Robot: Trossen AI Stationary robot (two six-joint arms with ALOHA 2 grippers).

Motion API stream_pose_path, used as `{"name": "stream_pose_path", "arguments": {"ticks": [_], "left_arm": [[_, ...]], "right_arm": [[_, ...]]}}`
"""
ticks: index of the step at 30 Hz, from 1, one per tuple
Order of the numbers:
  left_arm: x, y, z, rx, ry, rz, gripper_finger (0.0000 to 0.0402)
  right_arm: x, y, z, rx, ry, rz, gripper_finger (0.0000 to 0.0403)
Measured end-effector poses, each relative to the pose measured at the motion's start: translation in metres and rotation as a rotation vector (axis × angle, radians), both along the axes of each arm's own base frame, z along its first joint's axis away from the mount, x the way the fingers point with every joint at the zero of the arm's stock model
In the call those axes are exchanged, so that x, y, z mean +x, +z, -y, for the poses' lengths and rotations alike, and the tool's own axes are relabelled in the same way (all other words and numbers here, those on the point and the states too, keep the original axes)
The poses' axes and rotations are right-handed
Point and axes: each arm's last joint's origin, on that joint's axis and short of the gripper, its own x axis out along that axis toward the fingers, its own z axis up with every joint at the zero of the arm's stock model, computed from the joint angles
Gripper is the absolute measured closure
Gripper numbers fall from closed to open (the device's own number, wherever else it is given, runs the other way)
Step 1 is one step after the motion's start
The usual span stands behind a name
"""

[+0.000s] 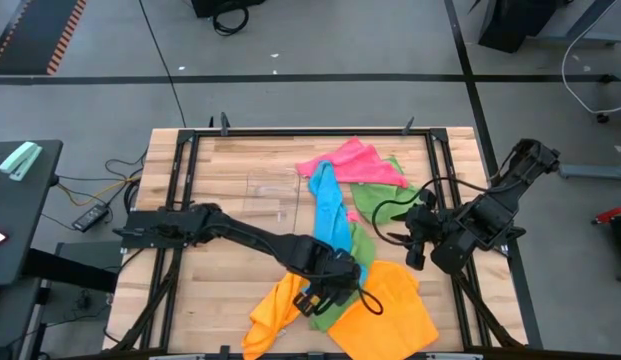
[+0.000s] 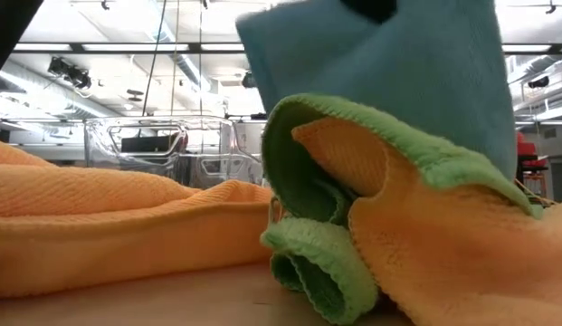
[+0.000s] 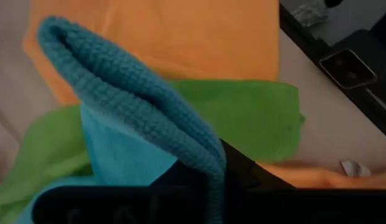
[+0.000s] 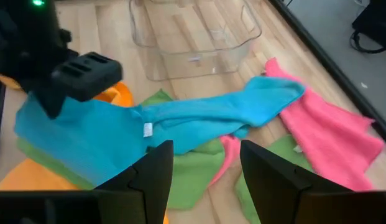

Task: Fold microfiber towels
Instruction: Fold the left blue towel

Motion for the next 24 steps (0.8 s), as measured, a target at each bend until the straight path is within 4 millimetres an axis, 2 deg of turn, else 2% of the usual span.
{"name": "stream_pose_path", "arguments": {"ticks": [6,13,20,24], "left_arm": [[0.009,-0.013,0.002,-0.059,-0.042,0.001,0.0385],[0.020,-0.027,0.004,-0.083,-0.091,0.033,0.0369],[0.030,-0.041,-0.002,-0.119,-0.098,0.033,0.0385],[0.034,-0.047,-0.003,-0.122,-0.094,0.041,0.0377]], "right_arm": [[0.001,-0.028,-0.016,0.118,0.021,0.032,0.0207],[-0.002,-0.068,-0.029,0.243,-0.012,0.077,0.0207],[-0.006,-0.084,-0.038,0.305,0.011,0.108,0.0207],[-0.003,-0.098,-0.042,0.305,0.035,0.124,0.0207]]}}
